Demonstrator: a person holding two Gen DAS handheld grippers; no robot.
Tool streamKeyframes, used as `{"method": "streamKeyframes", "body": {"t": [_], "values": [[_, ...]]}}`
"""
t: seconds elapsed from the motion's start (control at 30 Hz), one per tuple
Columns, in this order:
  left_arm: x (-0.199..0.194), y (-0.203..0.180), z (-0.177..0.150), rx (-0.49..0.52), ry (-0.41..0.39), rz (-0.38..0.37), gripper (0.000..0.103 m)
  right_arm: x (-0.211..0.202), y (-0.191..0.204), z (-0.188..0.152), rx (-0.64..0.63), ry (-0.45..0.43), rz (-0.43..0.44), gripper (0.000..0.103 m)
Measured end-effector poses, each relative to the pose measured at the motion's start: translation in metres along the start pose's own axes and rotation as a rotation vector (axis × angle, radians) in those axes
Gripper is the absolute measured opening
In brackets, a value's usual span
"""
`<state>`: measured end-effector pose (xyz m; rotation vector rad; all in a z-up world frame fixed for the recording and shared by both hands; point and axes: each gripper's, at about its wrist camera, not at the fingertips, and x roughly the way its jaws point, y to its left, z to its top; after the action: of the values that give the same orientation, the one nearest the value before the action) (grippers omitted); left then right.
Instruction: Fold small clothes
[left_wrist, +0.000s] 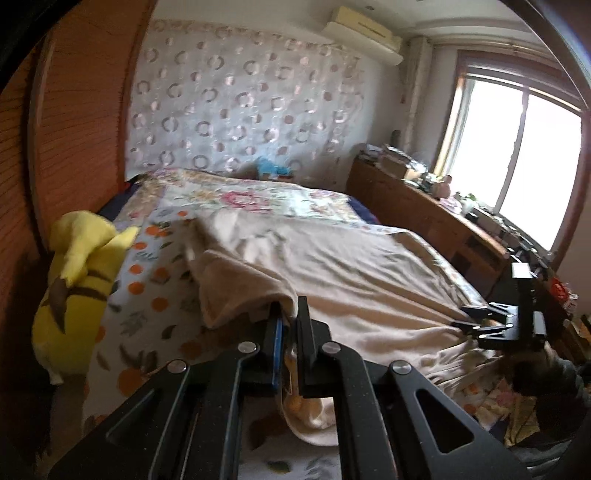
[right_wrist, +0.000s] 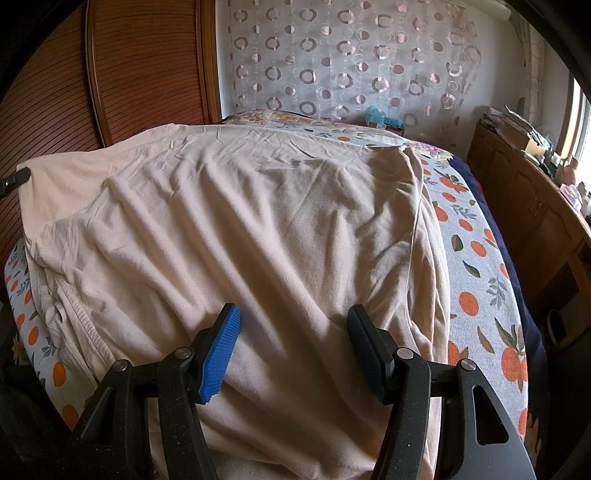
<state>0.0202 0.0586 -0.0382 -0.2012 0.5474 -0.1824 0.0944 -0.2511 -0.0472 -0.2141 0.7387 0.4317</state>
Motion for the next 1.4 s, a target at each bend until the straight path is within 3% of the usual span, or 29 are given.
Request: {"method": "streamKeyframes", "body": {"t": [0.1,0.27,0.83,1.03,1.17,1.3,1.4], "values": [[0.007,-0.014,0.01,0.016,-0.013,-0.039,0.006,-0.003,-0.001,0.001,0.001,0.015,-0.002,0.062],[0.024,-0.047,0.027,0.056,-0.015,-0.118,0.006,-0.033,-0.013,0.001,0.051,-0.053,0.013,0.062],[0.049,-0.183,0.074,0.258,0.007,-0.382,0.006,-0.108,-0.042,-0.025,0.097,-0.161,-0.112,0.062],[0.047,-0.209,0.071,0.281,0.044,-0.405,0.007,-0.108,-0.032,-0.035,0.111,-0.165,-0.104,0.062],[0.053,-0.205,0.063,0.293,0.083,-0.408,0.049,-0.103,-0.025,-0.036,0.098,-0.151,-0.096,0.062],[0.049,-0.191,0.056,0.281,0.081,-0.364,0.068,-0.103,-0.025,-0.03,0.093,-0.154,-0.07,0.062],[0.048,-0.172,0.052,0.26,0.083,-0.323,0.076,-0.1,-0.021,-0.025,0.073,-0.154,-0.056,0.062]]}}
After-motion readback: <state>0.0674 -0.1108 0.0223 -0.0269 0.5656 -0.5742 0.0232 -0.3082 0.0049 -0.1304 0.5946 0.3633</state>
